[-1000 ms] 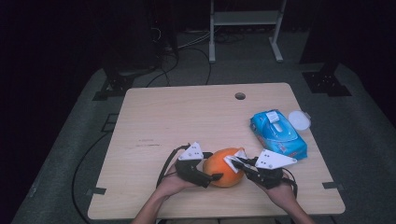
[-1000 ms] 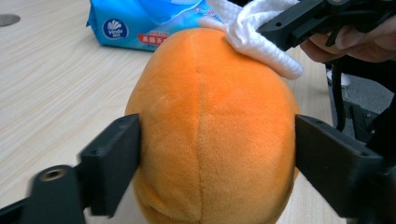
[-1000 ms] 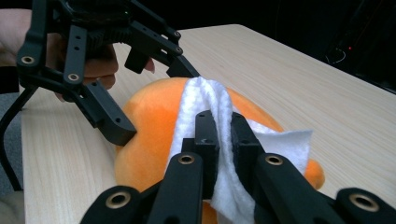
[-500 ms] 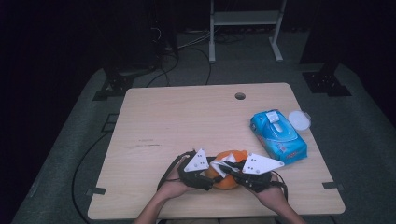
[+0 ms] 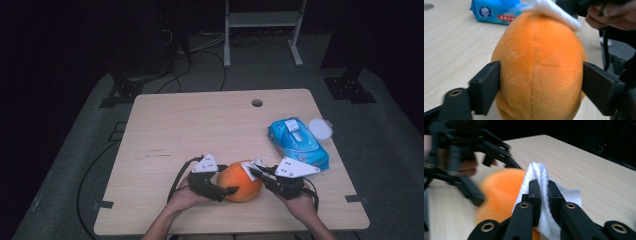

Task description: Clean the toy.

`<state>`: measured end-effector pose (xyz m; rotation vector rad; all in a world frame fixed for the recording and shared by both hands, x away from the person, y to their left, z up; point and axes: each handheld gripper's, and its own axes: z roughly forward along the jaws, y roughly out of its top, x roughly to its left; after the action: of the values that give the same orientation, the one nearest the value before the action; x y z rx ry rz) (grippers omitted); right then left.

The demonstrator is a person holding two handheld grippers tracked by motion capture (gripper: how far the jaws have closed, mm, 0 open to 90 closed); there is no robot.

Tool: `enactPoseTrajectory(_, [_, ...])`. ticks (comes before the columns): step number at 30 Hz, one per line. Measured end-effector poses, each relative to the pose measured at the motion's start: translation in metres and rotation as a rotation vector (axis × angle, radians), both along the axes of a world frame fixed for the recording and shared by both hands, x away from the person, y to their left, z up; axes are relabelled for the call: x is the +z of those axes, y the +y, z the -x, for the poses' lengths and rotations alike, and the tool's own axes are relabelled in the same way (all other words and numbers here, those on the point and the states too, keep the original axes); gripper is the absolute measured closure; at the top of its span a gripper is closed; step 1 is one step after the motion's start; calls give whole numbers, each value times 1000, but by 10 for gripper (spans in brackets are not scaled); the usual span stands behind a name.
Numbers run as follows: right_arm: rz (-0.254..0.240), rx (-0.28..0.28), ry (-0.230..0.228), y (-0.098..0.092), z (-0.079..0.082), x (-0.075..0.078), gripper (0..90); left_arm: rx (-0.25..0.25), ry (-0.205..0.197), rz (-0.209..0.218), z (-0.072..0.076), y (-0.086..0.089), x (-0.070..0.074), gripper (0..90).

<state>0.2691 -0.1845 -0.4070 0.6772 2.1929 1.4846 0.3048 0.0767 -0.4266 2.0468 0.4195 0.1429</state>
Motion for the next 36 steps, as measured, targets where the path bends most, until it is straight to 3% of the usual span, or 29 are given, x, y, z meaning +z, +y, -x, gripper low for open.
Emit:
enactPoseTrajectory(6, [48, 112, -33, 39, 11, 6, 837, -55, -137, -47, 13, -12, 1, 264])
enactPoseTrajectory(9, [90, 91, -57, 40, 11, 9, 838, -45, -126, -35, 12, -10, 1, 260])
enactPoseTrajectory(15, [72, 10, -32, 16, 3, 11, 838, -7, -84, -3, 8, -11, 0, 183])
enactPoseTrajectory(17, [70, 5, -26, 15, 3, 10, 838, -9, -99, -20, 9, -14, 1, 197])
enactPoseTrajectory(19, [71, 16, -29, 20, 6, 10, 838, -19, -120, -37, 11, -17, 3, 214])
enactPoseTrajectory(24, [66, 108, -8, 40, 13, 7, 837, -51, -179, -79, 17, -20, 3, 224])
enactPoseTrajectory(28, [62, 85, -20, 36, 10, 9, 838, -53, -161, -61, 13, -13, 1, 269])
enactPoseTrajectory(33, [28, -17, -8, 8, -1, 6, 837, -20, -90, -32, 1, 3, -5, 273])
enactPoseTrajectory(36, [9, -39, 11, 1, -4, 0, 838, -9, -48, -12, -3, 7, -5, 235])
